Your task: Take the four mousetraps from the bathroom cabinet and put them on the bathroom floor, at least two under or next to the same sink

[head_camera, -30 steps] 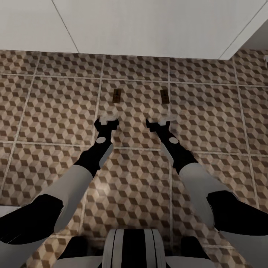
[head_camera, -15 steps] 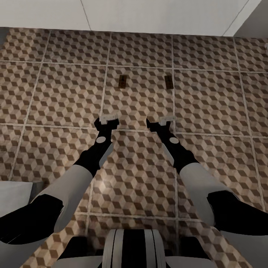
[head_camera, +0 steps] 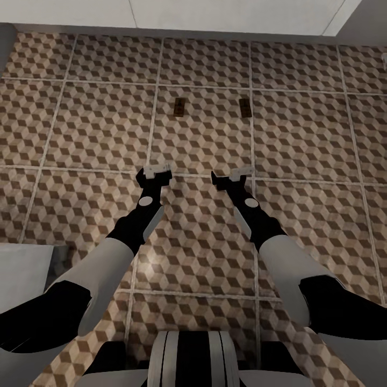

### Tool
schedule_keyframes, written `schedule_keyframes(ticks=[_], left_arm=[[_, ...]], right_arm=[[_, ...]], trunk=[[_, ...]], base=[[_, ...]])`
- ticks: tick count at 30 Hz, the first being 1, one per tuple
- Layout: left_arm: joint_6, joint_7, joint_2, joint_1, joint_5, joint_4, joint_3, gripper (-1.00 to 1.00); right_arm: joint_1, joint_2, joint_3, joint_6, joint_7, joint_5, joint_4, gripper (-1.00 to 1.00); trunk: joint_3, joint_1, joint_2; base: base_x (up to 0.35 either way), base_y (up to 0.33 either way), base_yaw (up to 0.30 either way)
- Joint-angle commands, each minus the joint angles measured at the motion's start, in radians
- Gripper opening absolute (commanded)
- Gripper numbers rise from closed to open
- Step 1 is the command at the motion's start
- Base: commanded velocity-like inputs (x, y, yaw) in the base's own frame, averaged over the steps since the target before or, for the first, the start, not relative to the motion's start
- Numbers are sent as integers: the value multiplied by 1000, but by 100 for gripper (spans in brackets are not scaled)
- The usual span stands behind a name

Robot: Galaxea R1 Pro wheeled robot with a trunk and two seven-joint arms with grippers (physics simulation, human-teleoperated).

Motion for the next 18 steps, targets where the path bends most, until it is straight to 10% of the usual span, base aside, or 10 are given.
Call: schedule_keyframes(ticks=[1, 18], left_arm=[[-6, 7, 1, -1, 11, -1, -6, 100], [-7, 7, 0, -1, 11, -4, -8, 100]], right_arm=[[0, 0, 0, -3, 3, -3, 1, 100], [0, 0, 0, -3, 2, -3, 1, 100]], trunk=[[0, 0, 0], [0, 0, 0]], base=[[-25, 2, 0], [-35, -63, 0]])
